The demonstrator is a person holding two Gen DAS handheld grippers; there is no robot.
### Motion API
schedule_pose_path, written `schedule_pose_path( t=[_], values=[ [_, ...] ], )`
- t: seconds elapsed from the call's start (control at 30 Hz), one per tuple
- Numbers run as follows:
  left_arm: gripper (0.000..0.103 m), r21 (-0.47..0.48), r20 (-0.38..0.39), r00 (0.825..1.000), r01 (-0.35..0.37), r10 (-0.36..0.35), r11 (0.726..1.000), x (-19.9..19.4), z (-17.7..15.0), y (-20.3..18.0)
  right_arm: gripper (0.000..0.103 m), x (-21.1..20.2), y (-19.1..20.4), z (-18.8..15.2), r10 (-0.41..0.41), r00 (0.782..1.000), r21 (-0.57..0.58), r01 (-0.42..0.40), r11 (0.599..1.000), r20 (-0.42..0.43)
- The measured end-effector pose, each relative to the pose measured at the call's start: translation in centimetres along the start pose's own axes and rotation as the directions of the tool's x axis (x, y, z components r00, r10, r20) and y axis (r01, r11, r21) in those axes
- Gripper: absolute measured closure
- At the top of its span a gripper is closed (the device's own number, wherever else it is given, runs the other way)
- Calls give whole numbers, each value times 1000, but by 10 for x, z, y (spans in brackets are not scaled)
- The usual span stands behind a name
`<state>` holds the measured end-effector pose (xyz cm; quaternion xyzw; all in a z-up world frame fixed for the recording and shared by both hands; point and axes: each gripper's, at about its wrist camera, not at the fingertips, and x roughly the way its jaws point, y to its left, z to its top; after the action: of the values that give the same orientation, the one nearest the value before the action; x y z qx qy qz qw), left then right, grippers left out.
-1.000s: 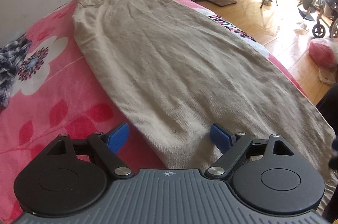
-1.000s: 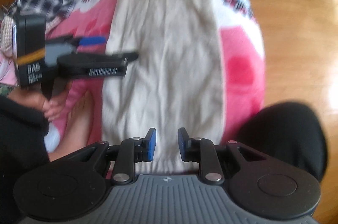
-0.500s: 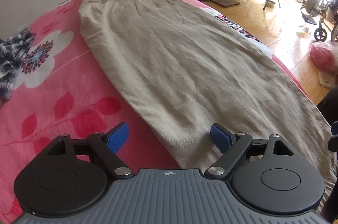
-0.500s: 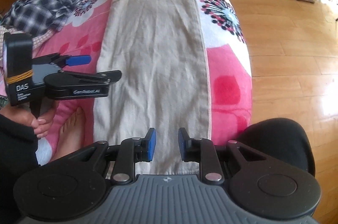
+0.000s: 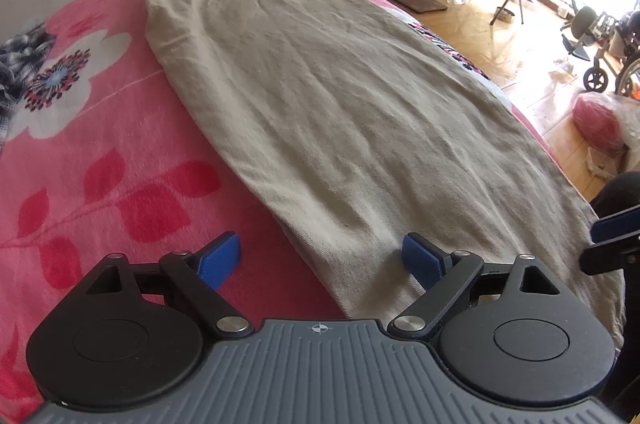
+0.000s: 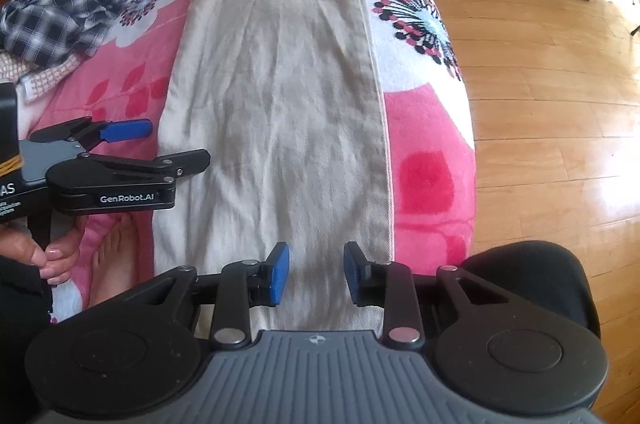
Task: Fold clothes
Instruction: 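Slide the open right gripper along the beige trousers to the hem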
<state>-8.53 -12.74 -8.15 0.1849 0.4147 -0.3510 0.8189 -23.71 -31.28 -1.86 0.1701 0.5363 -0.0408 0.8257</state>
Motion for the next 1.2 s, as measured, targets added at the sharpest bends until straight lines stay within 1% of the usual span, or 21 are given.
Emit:
schedule_pose_path(
  t=[0.13, 0.2, 0.3, 0.37, 0.43, 0.53, 0.6, 0.67, 0.73, 0.8, 0.83, 0.9, 0.97, 1.0, 1.07, 1.1, 1.17, 1.2],
  values=[
    [14, -1, -8, 1000, 21, -21, 1000, -4, -4, 2, 70, 0, -4, 5, -17, 1000, 5, 16, 1000, 15],
    [13, -1, -15, 999, 32, -32, 999, -5, -6, 4, 67, -3, -8, 7, -25, 999, 9, 24, 1000, 38],
    [13, 7, -32, 999, 32, -32, 999, -5, -5, 5, 67, -3, -17, 9, -37, 998, 30, 36, 999, 56],
    [13, 22, -46, 999, 29, -28, 999, -5, -2, 4, 67, -3, -21, 10, -32, 998, 49, 29, 998, 62],
    [13, 36, -63, 998, 25, -23, 999, -3, 1, 2, 67, -4, -20, 11, -10, 997, 48, 6, 999, 74],
    [13, 43, -94, 995, 25, -20, 999, 0, 6, 1, 67, -3, -5, 12, 64, 993, -34, -61, 998, 98],
    [13, 49, -109, 994, 25, -20, 998, 0, 10, 1, 67, -2, 5, 13, 117, 987, -95, -106, 990, 111],
    [13, 61, -119, 993, 27, -20, 998, 1, 12, -1, 67, 4, 15, 11, 197, 976, -146, -182, 973, 96],
    [13, 77, -133, 991, 29, -19, 997, 1, 13, -2, 67, 15, 21, 8, 240, 970, -156, -231, 960, 41],
    [13, 86, -153, 988, 34, -21, 996, 2, 14, -3, 68, 28, 20, 2, 193, 980, -144, -197, 970, -41],
    [13, 86, -164, 986, 36, -21, 996, 3, 15, -3, 68, 29, 18, 0, 177, 982, -139, -184, 973, -65],
    [13, 86, -180, 983, 36, -21, 996, 3, 16, -2, 68, 24, 12, -3, 159, 983, -132, -171, 976, -95],
    [13, 83, -192, 981, 38, -22, 996, 4, 17, -3, 68, 16, 9, -2, 103, 987, -136, -119, 983, -119],
    [13, 82, -197, 980, 39, -22, 996, 4, 18, -3, 68, 12, 10, -1, 92, 989, -141, -108, 984, -114],
    [13, 77, -204, 979, 44, -28, 996, 4, 18, -4, 66, 3, 15, 5, 120, 990, -170, -132, 976, -78],
    [12, 77, -208, 978, 48, -31, 996, 4, 17, -4, 67, 2, 20, 6, 147, 986, -193, -159, 968, -72],
    [10, 84, -214, 976, 45, -26, 996, 3, 17, -5, 67, 4, 33, 7, 203, 975, -237, -218, 947, -86],
    [10, 86, -217, 976, 40, -20, 995, 3, 17, -5, 67, 10, 38, 5, 226, 967, -246, -249, 937, -116]
  ],
)
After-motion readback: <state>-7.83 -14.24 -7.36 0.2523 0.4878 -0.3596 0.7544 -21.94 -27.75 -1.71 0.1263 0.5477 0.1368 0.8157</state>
